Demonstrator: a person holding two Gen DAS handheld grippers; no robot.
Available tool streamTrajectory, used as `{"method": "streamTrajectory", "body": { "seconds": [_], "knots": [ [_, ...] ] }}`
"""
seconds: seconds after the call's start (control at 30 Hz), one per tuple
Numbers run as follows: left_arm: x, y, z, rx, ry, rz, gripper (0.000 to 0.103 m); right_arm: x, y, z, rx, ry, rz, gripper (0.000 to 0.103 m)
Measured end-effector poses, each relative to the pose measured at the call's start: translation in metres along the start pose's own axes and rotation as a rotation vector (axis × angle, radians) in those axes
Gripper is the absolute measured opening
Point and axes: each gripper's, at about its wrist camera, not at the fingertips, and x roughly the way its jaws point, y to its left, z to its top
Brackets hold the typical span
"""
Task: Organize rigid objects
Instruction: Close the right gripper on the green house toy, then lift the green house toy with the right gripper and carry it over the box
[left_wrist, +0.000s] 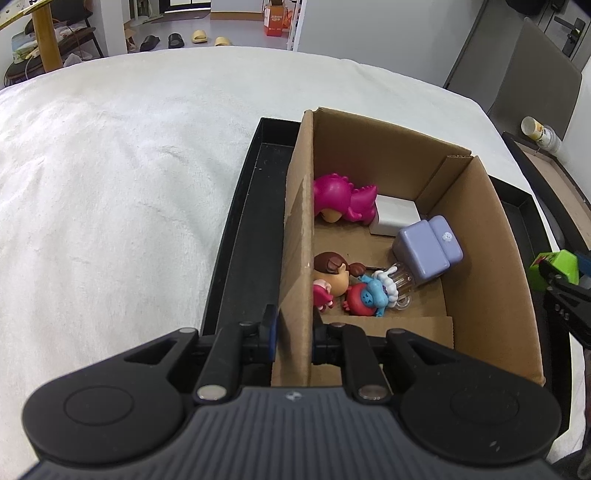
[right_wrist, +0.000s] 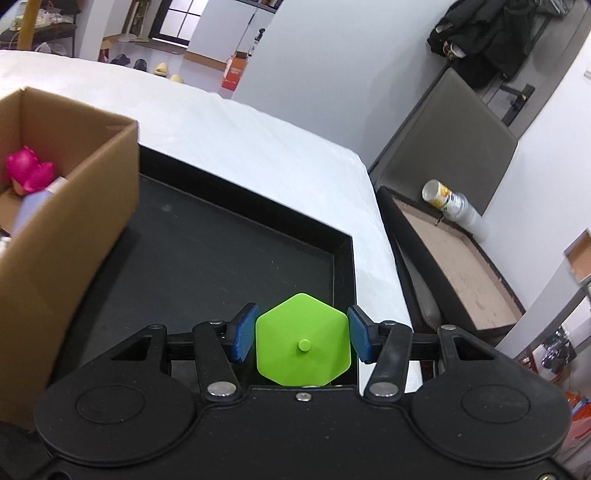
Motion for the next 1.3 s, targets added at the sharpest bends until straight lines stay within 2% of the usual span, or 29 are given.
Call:
{"method": "streamTrajectory", "body": {
  "seconds": [0.43, 0.6, 0.77, 0.87, 1.3],
  "knots": [
    [0.000, 0.002, 0.001, -0.014, 0.002, -0.012, 0.015, -0.049, -0.002, 0.039, -0.050, -0.087, 0.077, 0.051],
    [0.000, 0.003, 0.001, -0.026, 0.005, -0.022, 0.015, -0.070, 0.006, 0.053, -0.071, -0.138, 0.076, 0.051],
    [-0.001, 0.007, 0.002, -0.040, 0.009, -0.031, 0.016, -0.085, 0.015, 0.065, -0.064, -0.161, 0.112, 0.051],
    [-0.001, 0.007, 0.002, -0.042, 0.009, -0.033, 0.016, -0.088, 0.018, 0.071, -0.035, -0.159, 0.149, 0.051],
    [-0.001, 0.007, 0.002, -0.043, 0.012, -0.037, 0.016, -0.078, 0.006, 0.092, 0.234, -0.080, 0.402, 0.051]
  ]
}}
